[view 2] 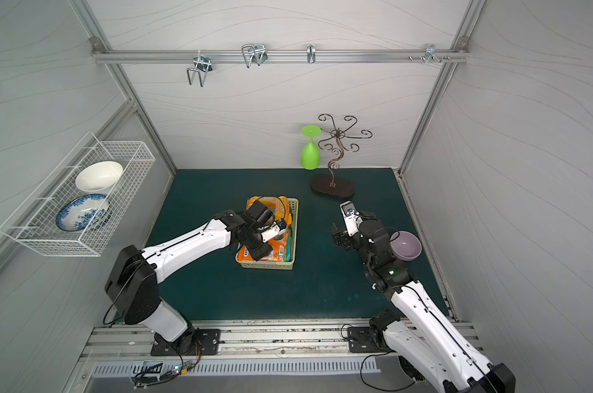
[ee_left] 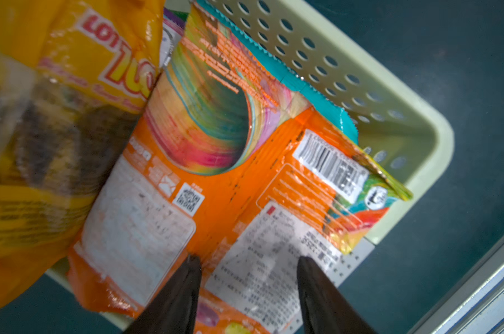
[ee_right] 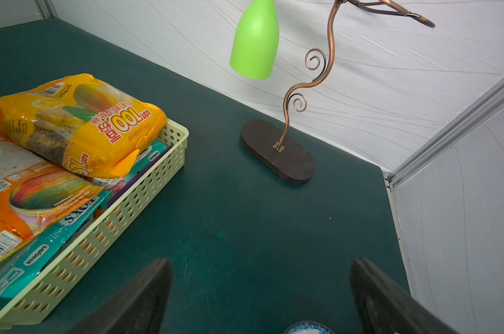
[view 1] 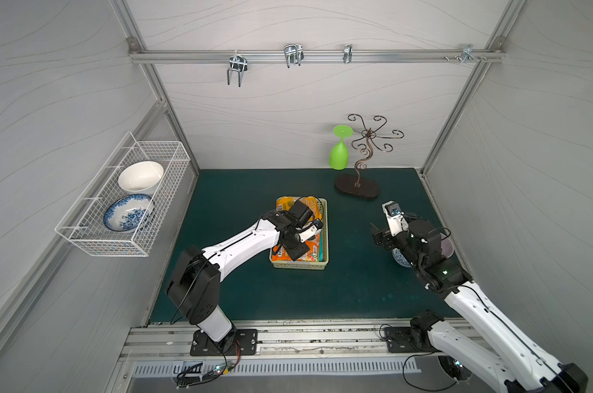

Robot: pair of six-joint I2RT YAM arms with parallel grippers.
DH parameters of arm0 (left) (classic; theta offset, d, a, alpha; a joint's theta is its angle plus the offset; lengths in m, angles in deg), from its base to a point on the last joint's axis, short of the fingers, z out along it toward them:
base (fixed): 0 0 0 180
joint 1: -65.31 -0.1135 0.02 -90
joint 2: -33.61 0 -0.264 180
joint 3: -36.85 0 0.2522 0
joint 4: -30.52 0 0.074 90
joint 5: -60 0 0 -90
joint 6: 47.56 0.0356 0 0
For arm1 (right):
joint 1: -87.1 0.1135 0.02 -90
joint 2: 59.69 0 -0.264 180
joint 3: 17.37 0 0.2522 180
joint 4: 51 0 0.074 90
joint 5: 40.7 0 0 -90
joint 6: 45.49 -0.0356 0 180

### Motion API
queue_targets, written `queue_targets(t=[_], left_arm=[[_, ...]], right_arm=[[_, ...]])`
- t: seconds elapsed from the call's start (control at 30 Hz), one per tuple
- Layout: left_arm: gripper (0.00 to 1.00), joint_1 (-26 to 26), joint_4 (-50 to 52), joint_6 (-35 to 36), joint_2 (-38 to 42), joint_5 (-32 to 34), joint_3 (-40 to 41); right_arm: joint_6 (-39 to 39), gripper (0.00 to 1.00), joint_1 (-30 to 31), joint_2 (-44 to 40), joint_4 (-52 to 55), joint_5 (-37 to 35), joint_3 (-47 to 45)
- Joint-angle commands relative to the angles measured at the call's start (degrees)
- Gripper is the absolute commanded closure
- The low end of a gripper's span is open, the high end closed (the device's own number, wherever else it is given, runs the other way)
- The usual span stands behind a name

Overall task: Put the candies in the basket
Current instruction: Place the candy in the basket, then reset both arms

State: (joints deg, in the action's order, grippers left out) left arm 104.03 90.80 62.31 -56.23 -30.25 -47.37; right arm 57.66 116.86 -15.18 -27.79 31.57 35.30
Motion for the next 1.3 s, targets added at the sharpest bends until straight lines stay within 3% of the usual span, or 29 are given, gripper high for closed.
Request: queue_targets(t=[0.0,0.27,0.47,0.6,0.73,1.03,1.27], left_arm=[[0.36,-2.61,-1.17,-0.25,7.52,-1.18,-0.18],[0.25,-14.19,-3.47,-1.1,11.86,-4.4,-1.83],[0.2,-22.18,-7.04,-5.76,12.14,-3.52,-1.18],[0.14,-27.97,-13.33,-7.73,13.14,-2.52,3.3],[0.02,-33.91,-22.36,-10.42,14.78,-4.95,9.49],[0.02,-42.09,-45.45,-16.41,16.46,-10.79,24.85],[0.02,-43.41,-66.2,-15.84,14.72,-17.26,38.43]], right_arm=[[-0.49,0.01,-0.05,0.02,-2.11,0.93,-0.62],[-2.42,0.01,-0.91,0.93,-1.65,2.14,-0.16],[-1.38,0.01,-1.44,1.28,-2.59,2.32,-0.76],[-0.49,0.01,-2.6,2.18,-2.77,3.42,-0.18],[-5.86,0.01,-5.82,5.03,-2.48,4.36,0.99],[-8.8,0.01,-9.94,9.94,-12.29,1.78,-2.44],[-11.63,0.01,-15.15,14.68,-19.6,1.91,-6.18]])
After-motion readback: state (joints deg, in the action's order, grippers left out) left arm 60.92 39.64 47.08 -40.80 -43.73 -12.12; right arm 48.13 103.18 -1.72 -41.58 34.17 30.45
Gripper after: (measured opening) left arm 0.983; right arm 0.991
